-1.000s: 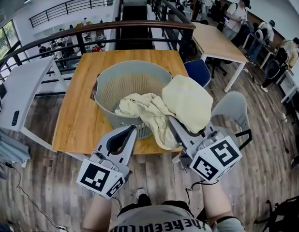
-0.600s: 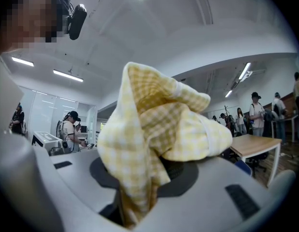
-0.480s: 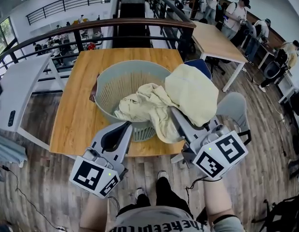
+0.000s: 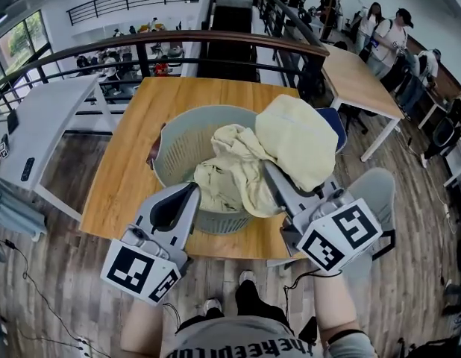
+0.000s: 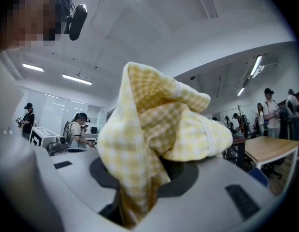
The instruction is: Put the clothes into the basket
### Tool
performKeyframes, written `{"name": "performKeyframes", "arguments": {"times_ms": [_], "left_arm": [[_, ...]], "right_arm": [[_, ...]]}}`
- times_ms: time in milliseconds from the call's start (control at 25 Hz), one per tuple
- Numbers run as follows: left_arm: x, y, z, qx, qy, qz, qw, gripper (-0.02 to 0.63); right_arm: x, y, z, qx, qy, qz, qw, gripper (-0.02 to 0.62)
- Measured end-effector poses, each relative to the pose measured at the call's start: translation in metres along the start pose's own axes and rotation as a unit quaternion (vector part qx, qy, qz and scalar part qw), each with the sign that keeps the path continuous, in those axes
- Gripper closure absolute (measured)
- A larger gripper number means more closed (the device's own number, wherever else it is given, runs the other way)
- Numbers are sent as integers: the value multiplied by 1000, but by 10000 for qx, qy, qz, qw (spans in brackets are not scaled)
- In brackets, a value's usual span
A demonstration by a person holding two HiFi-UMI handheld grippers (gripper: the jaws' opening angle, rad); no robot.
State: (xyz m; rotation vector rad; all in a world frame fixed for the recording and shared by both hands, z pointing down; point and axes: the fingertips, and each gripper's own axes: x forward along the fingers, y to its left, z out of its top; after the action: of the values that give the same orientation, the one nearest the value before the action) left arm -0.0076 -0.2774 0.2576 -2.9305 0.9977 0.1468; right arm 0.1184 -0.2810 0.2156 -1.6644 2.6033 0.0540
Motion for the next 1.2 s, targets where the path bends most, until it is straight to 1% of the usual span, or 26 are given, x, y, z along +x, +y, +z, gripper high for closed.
{"name": "performKeyframes", "arguments": {"times_ms": [360,680,1040,1200], "left_arm": [[29,20,-7,12,88,486,9988,592],[42,34,-17,2,252,884,9958,592],[36,48,-24,-44,321,1308,9909,592],[37,49,-26,-47,326,1399,9896,592]], "right_arm": [[44,-28,-12,94,107,524,9985,446],[74,-42,-31,218,361,916,9949,445],[101,-38,-58,244,929,1264,9873,443],[107,-39,-70,250,1211,1369,9828,442]]}}
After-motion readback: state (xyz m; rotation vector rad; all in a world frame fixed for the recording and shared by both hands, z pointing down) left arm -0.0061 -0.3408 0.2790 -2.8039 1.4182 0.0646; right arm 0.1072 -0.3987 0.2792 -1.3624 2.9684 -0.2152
